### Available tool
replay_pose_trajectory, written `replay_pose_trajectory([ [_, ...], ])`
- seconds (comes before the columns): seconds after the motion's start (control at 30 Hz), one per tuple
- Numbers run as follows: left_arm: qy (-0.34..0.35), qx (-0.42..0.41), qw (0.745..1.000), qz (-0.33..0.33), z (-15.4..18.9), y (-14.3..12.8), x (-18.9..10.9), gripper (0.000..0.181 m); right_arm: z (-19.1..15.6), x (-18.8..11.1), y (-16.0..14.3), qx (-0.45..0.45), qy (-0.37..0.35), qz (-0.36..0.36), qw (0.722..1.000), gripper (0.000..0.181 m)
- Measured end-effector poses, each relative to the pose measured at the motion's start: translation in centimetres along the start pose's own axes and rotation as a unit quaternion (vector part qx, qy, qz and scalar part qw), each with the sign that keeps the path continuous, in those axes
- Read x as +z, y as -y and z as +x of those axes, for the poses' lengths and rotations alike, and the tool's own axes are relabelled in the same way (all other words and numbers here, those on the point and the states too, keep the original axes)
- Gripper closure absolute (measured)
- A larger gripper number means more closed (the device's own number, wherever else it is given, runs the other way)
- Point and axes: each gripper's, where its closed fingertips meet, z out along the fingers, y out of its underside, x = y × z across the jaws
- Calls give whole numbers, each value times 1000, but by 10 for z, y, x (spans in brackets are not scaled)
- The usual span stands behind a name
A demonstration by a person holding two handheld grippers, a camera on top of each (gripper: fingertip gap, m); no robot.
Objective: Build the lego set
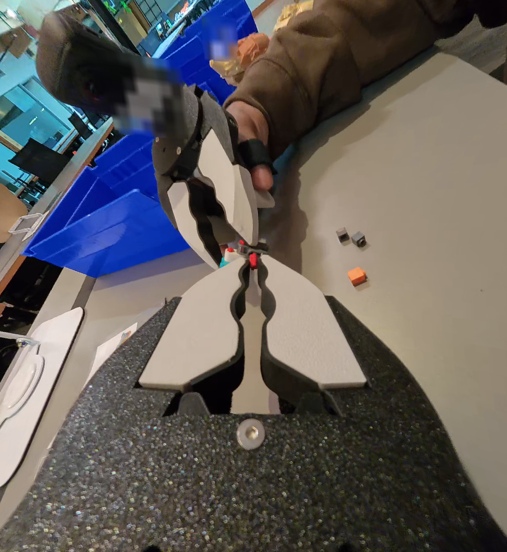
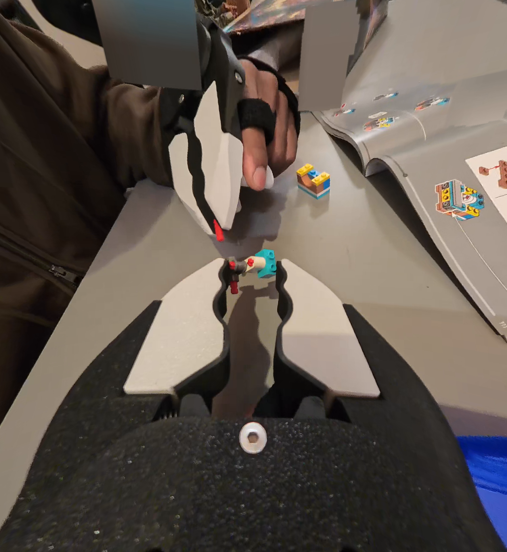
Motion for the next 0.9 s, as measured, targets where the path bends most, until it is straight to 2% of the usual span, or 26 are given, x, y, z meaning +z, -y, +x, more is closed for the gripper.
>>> replay_pose_trajectory([
  [0.57,-9,-10,1000,-6,4,-1,2,177,-9,7,9,-5,3,27,1000,152],
  [0.9,25,-25,999,26,-6,5,1,177,-5,2,20,19,-10,73,997,152],
])
